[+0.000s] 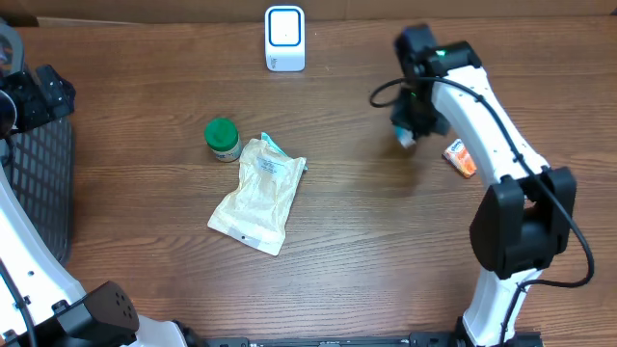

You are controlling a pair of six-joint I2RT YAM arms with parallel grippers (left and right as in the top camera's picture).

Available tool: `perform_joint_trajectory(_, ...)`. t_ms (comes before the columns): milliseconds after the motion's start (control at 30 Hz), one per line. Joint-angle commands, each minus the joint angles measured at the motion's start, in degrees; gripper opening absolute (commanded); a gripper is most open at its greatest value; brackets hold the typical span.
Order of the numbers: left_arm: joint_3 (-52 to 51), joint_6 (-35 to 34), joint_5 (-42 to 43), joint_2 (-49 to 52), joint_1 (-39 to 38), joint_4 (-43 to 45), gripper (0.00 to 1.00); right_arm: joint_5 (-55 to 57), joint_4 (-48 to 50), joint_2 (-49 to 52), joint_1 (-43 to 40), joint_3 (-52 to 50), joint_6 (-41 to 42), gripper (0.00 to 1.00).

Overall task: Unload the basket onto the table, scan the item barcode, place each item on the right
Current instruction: 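Carry the teal pack right toward the orange pack and lower it, then reach the right gripper to the kraft snack bag and grasp it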

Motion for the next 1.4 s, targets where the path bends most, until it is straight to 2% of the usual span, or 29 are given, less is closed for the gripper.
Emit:
perform_joint_trajectory(0,0.5,1.5,0.4,-0.1,-0.1,0.0,1.0,-1.4,0.4,0.3,-3.3,-4.2,1.9,0.04)
perform_joint_trajectory(133,0.5,1.5,0.4,-0.1,-0.1,0.0,1.0,-2.4,-0.9,0.3,-6.5,-5.5,1.9,0.05)
perform_joint_trajectory(167,0.5,1.5,0.4,-0.1,-0.1,0.0,1.0,-3.0,-1.2,0.3,-6.8,-5.4,1.7,0.16)
perform_joint_trajectory(200,0.5,1.5,0.4,-0.1,-0.1,0.0,1.0,-4.3,-1.6,0.3,-7.2,-5.3,0.2,0.38)
perform_joint_trajectory(233,0.5,1.5,0.4,-0.1,-0.1,0.0,1.0,-5.0,-1.7,0.3,-7.4,-5.3,-0.9,0.52)
perform_joint_trajectory(267,0.5,1.5,0.4,-0.1,-0.1,0.0,1.0,-6.1,-1.9,0.3,-7.5,-5.2,-2.0,0.77)
perform_joint_trajectory(300,0.5,1.5,0.4,-0.1,-0.1,0.0,1.0,-6.8,-2.3,0.3,-7.5,-4.9,-2.3,0.87)
perform_joint_trajectory(433,0.5,1.5,0.4,-0.1,-0.1,0.0,1.0,-13.0,-4.4,0.1,-7.3,-1.6,-2.8,0.89)
perform_joint_trajectory(567,0.5,1.5,0.4,-0.1,-0.1,0.0,1.0,-31.6,-0.7,-0.5,-4.3,-0.2,-9.4,0.87)
perform_joint_trajectory(633,0.5,1.5,0.4,-0.1,-0.1,0.0,1.0,-36.1,1.1,-0.5,-1.9,-0.4,-10.0,0.85)
perform_joint_trajectory(733,0.5,1.5,0.4,-0.1,-0.1,0.0,1.0,-36.5,3.7,-0.5,2.6,-2.0,-9.7,0.83)
perform_joint_trajectory(833,0.5,1.5,0.4,-0.1,-0.1,0.0,1.0,-38.2,6.5,-0.5,7.4,-5.0,-9.1,0.77)
perform_joint_trajectory(1033,0.5,1.5,0.4,-0.1,-0.1,0.0,1.0,-43.1,14.4,-0.5,15.2,-11.7,-9.0,0.77)
perform_joint_trajectory(1200,0.5,1.5,0.4,-0.1,-0.1,0.0,1.0,-43.4,24.9,-0.5,20.1,-17.9,-2.8,0.77)
perform_joint_trajectory(1367,0.5,1.5,0.4,-0.1,-0.1,0.0,1.0,-41.3,40.4,-0.3,24.3,-24.3,6.4,0.76)
